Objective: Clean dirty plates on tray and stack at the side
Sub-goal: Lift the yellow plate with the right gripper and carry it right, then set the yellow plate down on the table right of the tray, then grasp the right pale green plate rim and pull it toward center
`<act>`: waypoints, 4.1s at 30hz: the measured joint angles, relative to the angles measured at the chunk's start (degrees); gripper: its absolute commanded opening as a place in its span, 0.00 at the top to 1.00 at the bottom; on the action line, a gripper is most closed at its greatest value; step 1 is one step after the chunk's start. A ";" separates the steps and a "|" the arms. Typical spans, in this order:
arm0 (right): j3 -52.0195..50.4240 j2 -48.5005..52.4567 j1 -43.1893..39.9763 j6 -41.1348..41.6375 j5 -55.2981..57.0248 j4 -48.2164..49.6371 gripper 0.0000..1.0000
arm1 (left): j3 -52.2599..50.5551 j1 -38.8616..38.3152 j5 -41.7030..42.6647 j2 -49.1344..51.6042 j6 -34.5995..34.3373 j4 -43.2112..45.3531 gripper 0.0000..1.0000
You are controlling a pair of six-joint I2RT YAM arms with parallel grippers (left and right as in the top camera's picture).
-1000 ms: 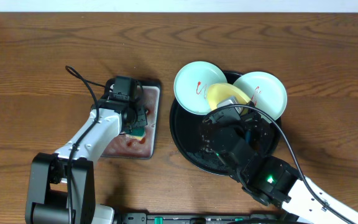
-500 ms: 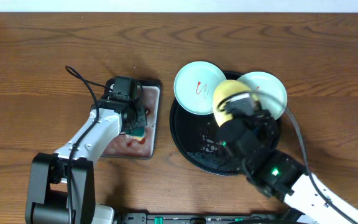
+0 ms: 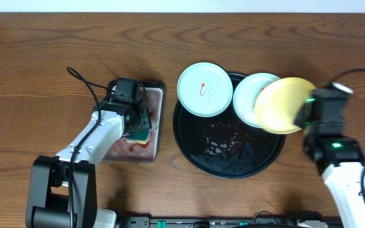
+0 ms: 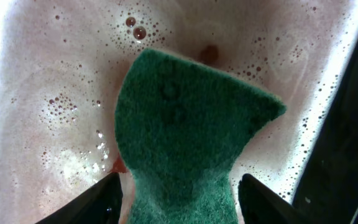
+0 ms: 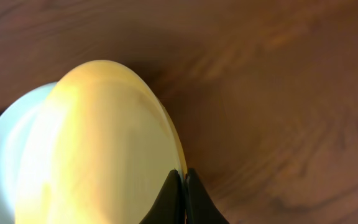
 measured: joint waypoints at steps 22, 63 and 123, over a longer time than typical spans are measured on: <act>0.00 12.79 -35.89 7.65 -15.37 1.31 0.99 | -0.50 0.00 0.00 1.40 -0.02 0.98 0.45; 1.49 33.68 -8.98 -20.04 -31.89 25.97 0.68 | -0.52 -0.04 0.39 1.40 0.17 0.79 0.45; -6.69 25.11 5.07 -18.29 -31.15 10.49 0.99 | -2.97 -0.04 12.41 -21.00 -0.04 -1.77 0.93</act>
